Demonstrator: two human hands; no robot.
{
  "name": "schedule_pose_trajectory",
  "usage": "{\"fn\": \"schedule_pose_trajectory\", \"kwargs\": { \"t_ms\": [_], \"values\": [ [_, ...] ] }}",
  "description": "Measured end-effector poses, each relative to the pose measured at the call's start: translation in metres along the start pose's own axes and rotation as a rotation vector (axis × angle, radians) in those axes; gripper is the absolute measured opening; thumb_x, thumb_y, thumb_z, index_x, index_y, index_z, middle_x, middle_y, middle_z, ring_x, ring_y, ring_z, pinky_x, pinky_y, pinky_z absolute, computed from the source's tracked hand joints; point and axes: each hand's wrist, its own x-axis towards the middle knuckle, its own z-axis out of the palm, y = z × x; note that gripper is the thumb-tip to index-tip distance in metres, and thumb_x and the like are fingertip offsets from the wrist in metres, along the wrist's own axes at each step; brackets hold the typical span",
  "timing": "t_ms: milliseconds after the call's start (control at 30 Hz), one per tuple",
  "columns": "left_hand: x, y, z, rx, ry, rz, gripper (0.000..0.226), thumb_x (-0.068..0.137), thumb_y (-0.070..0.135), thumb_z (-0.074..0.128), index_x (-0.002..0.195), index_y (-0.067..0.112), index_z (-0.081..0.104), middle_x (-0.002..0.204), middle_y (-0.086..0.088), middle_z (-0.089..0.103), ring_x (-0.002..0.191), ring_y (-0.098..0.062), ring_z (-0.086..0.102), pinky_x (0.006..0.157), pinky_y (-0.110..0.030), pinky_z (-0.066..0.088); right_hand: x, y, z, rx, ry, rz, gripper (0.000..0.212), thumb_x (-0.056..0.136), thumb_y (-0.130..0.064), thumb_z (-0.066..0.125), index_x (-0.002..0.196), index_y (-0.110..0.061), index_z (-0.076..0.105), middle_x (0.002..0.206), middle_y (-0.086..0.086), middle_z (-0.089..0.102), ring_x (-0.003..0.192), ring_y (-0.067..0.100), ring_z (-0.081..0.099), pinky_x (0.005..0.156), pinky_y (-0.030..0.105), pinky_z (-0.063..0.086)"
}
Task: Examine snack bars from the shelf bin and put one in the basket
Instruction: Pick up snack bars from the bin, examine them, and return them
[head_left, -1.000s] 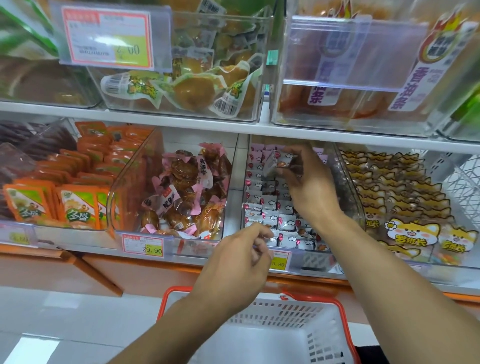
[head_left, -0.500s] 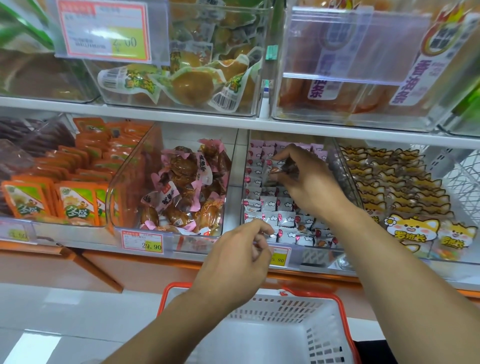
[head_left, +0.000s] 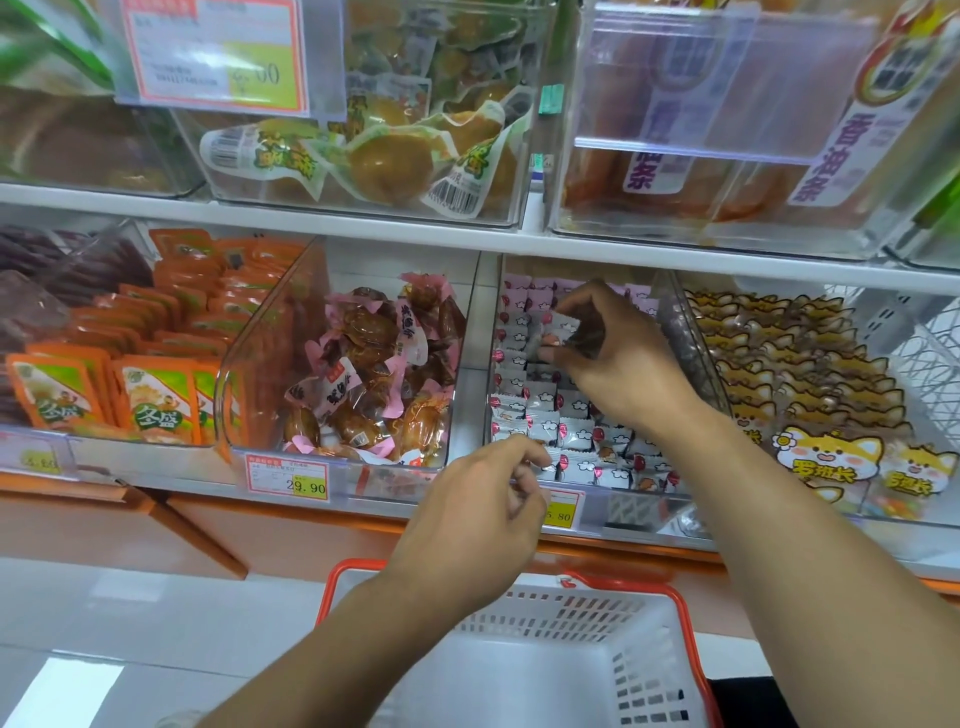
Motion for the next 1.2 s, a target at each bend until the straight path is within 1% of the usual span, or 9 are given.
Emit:
{"fn": "schedule_pose_trajectory", "kwargs": {
  "t_ms": [67,267,400,567,700,900,1067,1133,1200],
  "values": [
    [0.0,0.001,0.0,0.001,-0.003,0.005,0.027,0.096,0.024,0.062,0.119,0.038,0.058,0.083,0.017,0.061,0.082,0.007,0.058,0.061,-0.011,0.046,0.0,0.001,-0.003,0.036,0.011,0.026,0.038,0.087,-0.036,0.077,0.107,-0.047,0.046,0.087,-0.015,0.062,0.077,-0.002,0.061,0.064,0.019,0.049],
    [0.0,0.002,-0.002,0.004,-0.003,0.01,0.026,0.096,0.024,0.061,0.12,0.036,0.059,0.087,0.019,0.06,0.081,0.005,0.058,0.065,-0.012,0.049,0.003,0.002,-0.01,0.096,-0.09,0.021,0.032,0.089,-0.023,0.077,0.109,-0.043,0.061,0.085,-0.011,0.063,0.067,-0.015,0.057,0.055,0.003,0.04],
    [0.0,0.001,-0.001,0.008,0.002,0.014,0.026,0.096,0.025,0.062,0.118,0.038,0.059,0.088,0.019,0.06,0.086,0.009,0.057,0.065,-0.012,0.051,0.004,0.003,-0.012,0.108,-0.073,0.049,0.041,0.081,-0.011,0.083,0.102,-0.042,0.064,0.081,-0.026,0.064,0.059,-0.009,0.058,0.047,0.009,0.044],
    [0.0,0.001,0.0,0.026,0.013,0.019,0.025,0.096,0.026,0.061,0.118,0.039,0.059,0.09,0.022,0.058,0.089,0.012,0.055,0.068,-0.014,0.054,0.002,0.001,-0.01,0.028,-0.045,0.089,0.04,0.088,-0.034,0.077,0.118,-0.047,0.052,0.093,-0.016,0.065,0.076,0.0,0.064,0.052,0.01,0.046],
    [0.001,0.0,0.001,0.031,0.019,0.023,0.026,0.096,0.026,0.062,0.118,0.039,0.06,0.092,0.023,0.057,0.089,0.012,0.055,0.068,-0.014,0.055,0.0,0.003,-0.016,0.041,-0.11,0.077,0.037,0.089,-0.03,0.076,0.112,-0.044,0.051,0.112,-0.022,0.059,0.081,-0.002,0.065,0.059,0.011,0.047],
    [0.001,-0.002,0.002,0.035,0.013,0.036,0.025,0.096,0.027,0.063,0.117,0.04,0.059,0.092,0.022,0.058,0.092,0.012,0.052,0.071,-0.016,0.055,-0.008,-0.003,-0.027,0.007,-0.137,0.002,0.039,0.086,-0.027,0.079,0.104,-0.049,0.054,0.105,-0.033,0.059,0.083,-0.016,0.059,0.062,0.001,0.043],
    [0.0,-0.002,0.002,0.043,0.011,0.045,0.024,0.095,0.027,0.061,0.115,0.039,0.059,0.091,0.021,0.059,0.09,0.009,0.054,0.074,-0.023,0.057,-0.009,-0.004,-0.027,-0.038,-0.137,-0.001,0.037,0.086,-0.032,0.079,0.11,-0.046,0.055,0.104,-0.025,0.062,0.077,-0.004,0.064,0.06,0.007,0.049],
    [0.0,-0.002,0.002,0.043,0.011,0.048,0.024,0.095,0.027,0.061,0.115,0.039,0.059,0.092,0.022,0.058,0.088,0.008,0.055,0.074,-0.023,0.057,-0.009,-0.003,-0.024,-0.075,-0.144,0.019,0.038,0.087,-0.035,0.077,0.115,-0.046,0.055,0.099,-0.022,0.062,0.068,0.004,0.068,0.057,0.011,0.053],
    [0.0,-0.003,0.002,0.043,0.011,0.049,0.023,0.095,0.027,0.061,0.115,0.039,0.059,0.092,0.022,0.058,0.086,0.006,0.056,0.074,-0.023,0.057,-0.007,-0.002,-0.019,-0.1,-0.123,0.021,0.038,0.088,-0.036,0.076,0.118,-0.046,0.054,0.09,-0.019,0.064,0.066,0.001,0.066,0.053,0.008,0.049]
  ]
}}
